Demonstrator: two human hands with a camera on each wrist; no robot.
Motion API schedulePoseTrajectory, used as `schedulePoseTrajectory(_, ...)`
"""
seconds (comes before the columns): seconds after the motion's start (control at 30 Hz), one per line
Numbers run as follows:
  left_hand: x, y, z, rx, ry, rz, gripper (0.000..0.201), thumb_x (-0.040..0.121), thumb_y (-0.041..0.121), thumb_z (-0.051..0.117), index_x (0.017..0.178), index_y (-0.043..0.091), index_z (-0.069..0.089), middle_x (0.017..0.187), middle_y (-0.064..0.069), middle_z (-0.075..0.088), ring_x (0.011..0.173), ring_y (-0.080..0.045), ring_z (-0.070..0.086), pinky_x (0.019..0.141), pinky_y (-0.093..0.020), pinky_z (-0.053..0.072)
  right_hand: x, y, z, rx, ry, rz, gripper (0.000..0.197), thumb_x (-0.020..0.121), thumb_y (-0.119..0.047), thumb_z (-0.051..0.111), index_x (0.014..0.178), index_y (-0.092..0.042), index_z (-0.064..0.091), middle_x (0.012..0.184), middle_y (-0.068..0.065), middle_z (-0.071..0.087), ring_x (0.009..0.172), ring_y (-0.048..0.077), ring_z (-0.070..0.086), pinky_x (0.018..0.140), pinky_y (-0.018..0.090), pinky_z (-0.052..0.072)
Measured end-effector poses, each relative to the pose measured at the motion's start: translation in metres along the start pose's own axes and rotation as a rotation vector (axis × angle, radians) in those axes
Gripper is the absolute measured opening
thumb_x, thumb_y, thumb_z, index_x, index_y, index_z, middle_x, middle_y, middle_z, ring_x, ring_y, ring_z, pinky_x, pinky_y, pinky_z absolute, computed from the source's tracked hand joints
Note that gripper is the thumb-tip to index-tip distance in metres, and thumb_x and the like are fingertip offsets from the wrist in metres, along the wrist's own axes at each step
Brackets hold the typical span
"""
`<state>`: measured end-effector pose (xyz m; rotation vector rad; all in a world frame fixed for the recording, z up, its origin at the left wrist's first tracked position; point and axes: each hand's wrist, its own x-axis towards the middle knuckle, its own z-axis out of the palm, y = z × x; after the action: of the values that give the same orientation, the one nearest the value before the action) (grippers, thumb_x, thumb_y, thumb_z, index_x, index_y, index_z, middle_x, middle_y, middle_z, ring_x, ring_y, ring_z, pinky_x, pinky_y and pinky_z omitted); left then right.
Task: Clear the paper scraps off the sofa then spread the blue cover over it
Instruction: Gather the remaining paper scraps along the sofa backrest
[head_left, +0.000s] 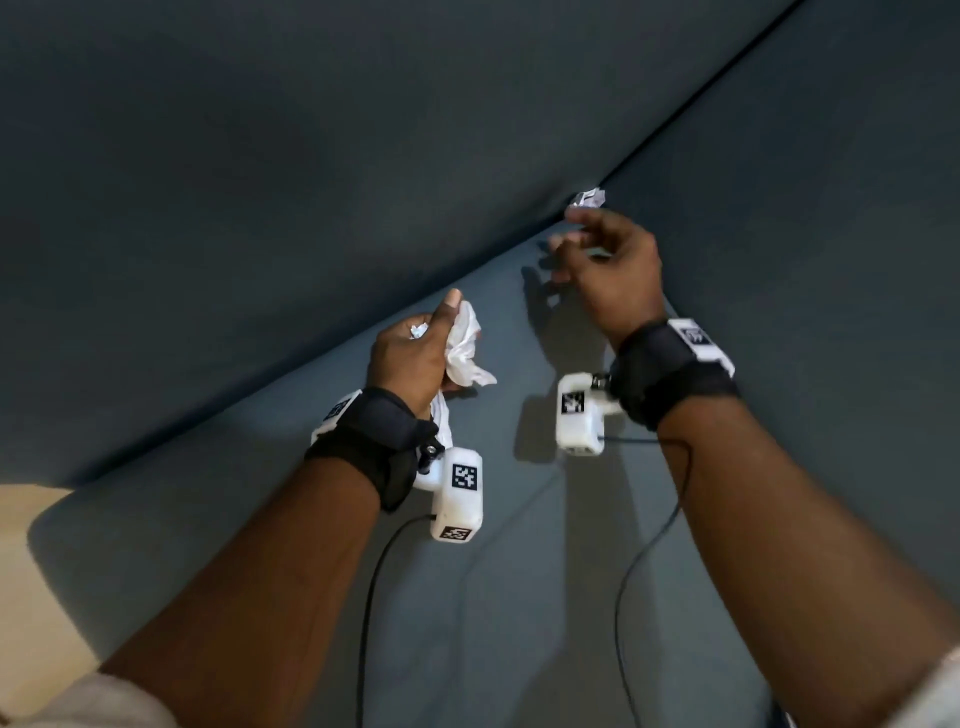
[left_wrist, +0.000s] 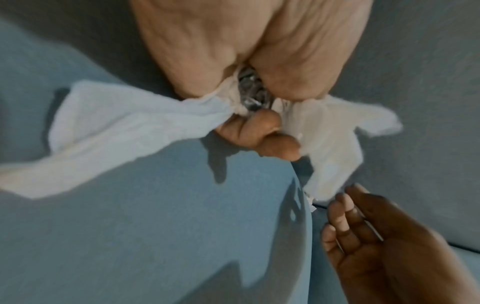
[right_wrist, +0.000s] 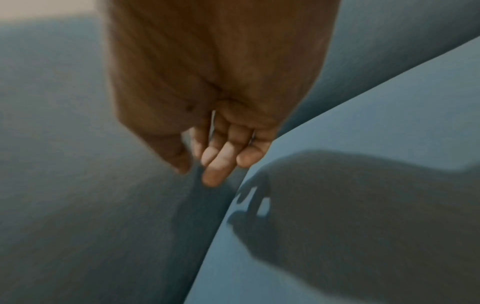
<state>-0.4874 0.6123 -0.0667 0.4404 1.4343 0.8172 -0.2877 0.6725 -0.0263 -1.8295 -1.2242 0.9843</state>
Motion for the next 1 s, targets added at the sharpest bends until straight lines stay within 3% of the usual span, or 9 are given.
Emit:
schedulePoseTrajectory(0.1, 0.002, -0.002, -0.001, -0.052, -0.031, -0.033, 0.042, 0.084, 0.05, 0.078, 0.08, 0.009, 0.07, 0.08, -0.014, 0.074, 0.058, -0.029, 0.07, 0.06, -0.056, 0.06, 0.066, 0.013, -0.003, -0.212, 0.064, 0.142, 0.035, 0.073, -0.043, 0.078, 0.096, -0.017, 0.074, 0.081, -0.002, 0.075, 0.075, 0.02, 0.077, 0.076, 0.045, 0.065)
schedulePoseTrajectory(0.23, 0.002, 0.0, -0.003, -0.059, -0.042, -0.08, 0.036, 0.086, 0.044, 0.078, 0.083, 0.011, 0.066, 0.071, -0.007, 0.071, 0.057, -0.026, 0.071, 0.053, -0.047, 0.059, 0.1, 0.022, 0.005, -0.497, 0.106, 0.2, 0.032, 0.08, -0.043, 0.074, 0.086, -0.012, 0.069, 0.083, 0.001, 0.071, 0.083, 0.022, 0.072, 0.067, 0.023, 0.048)
schedulePoseTrajectory(0.4, 0.001, -0.001, 0.002, -0.058, 0.022, -0.062, 0.036, 0.087, 0.045, 0.077, 0.082, 0.011, 0.067, 0.063, -0.008, 0.065, 0.046, -0.022, 0.063, 0.049, -0.047, 0.057, 0.099, 0.041, 0.006, -0.306, 0.22, 0.207, 0.025, 0.086, -0.03, 0.061, 0.098, -0.018, 0.079, 0.087, -0.005, 0.077, 0.08, 0.015, 0.072, 0.07, 0.023, 0.055)
schedulePoseTrajectory(0.5, 0.003, -0.003, 0.001, -0.057, 0.014, -0.059, 0.036, 0.087, 0.044, 0.077, 0.081, 0.01, 0.065, 0.062, -0.008, 0.063, 0.045, -0.022, 0.063, 0.048, -0.044, 0.055, 0.098, 0.052, 0.004, -0.106, 0.275, 0.176, 0.025, 0.077, -0.029, 0.059, 0.089, -0.023, 0.081, 0.083, -0.007, 0.079, 0.078, 0.013, 0.074, 0.077, 0.033, 0.061)
schedulePoseTrajectory(0.57, 0.005, -0.003, 0.0, -0.056, 0.005, -0.05, 0.037, 0.087, 0.044, 0.077, 0.08, 0.01, 0.064, 0.063, -0.009, 0.062, 0.046, -0.023, 0.063, 0.048, -0.042, 0.055, 0.093, 0.05, 0.002, 0.04, 0.294, 0.125, 0.02, 0.077, -0.021, 0.058, 0.079, -0.02, 0.077, 0.079, -0.001, 0.079, 0.07, 0.017, 0.071, 0.067, 0.036, 0.056)
schedulePoseTrajectory(0.73, 0.005, -0.004, -0.002, -0.04, -0.039, -0.055, 0.037, 0.087, 0.046, 0.077, 0.086, 0.011, 0.065, 0.067, -0.01, 0.064, 0.052, -0.022, 0.066, 0.051, -0.041, 0.055, 0.033, 0.021, -0.011, 0.475, 0.282, 0.112, 0.013, 0.088, -0.005, 0.052, 0.089, -0.011, 0.064, 0.08, 0.021, 0.063, 0.055, 0.019, 0.058, 0.047, 0.027, 0.048)
schedulePoseTrajectory(0.8, 0.003, -0.003, -0.001, -0.041, -0.051, -0.061, 0.035, 0.088, 0.044, 0.076, 0.092, 0.012, 0.064, 0.074, -0.01, 0.067, 0.055, -0.022, 0.068, 0.052, -0.041, 0.056, -0.013, 0.011, -0.007, 0.536, 0.19, 0.096, 0.014, 0.099, 0.003, 0.049, 0.096, -0.005, 0.06, 0.085, 0.022, 0.062, 0.058, 0.018, 0.06, 0.051, 0.032, 0.053)
schedulePoseTrajectory(0.93, -0.002, 0.001, -0.002, -0.101, -0.103, -0.021, 0.019, 0.096, 0.032, 0.069, 0.102, 0.015, 0.065, 0.099, -0.014, 0.074, 0.062, -0.027, 0.071, 0.052, -0.037, 0.056, -0.106, -0.01, 0.007, 0.415, 0.157, -0.004, 0.012, 0.099, 0.011, 0.053, 0.096, 0.011, 0.065, 0.092, 0.005, 0.069, 0.08, 0.003, 0.07, 0.071, 0.018, 0.055)
schedulePoseTrajectory(1.0, -0.005, 0.002, -0.001, -0.098, -0.132, 0.019, 0.016, 0.1, 0.027, 0.063, 0.109, 0.015, 0.067, 0.102, -0.014, 0.076, 0.074, -0.03, 0.075, 0.058, -0.041, 0.06, -0.138, -0.01, 0.018, 0.2, 0.138, -0.117, 0.016, 0.093, 0.01, 0.06, 0.095, 0.002, 0.074, 0.099, 0.004, 0.071, 0.095, 0.005, 0.071, 0.084, 0.023, 0.054)
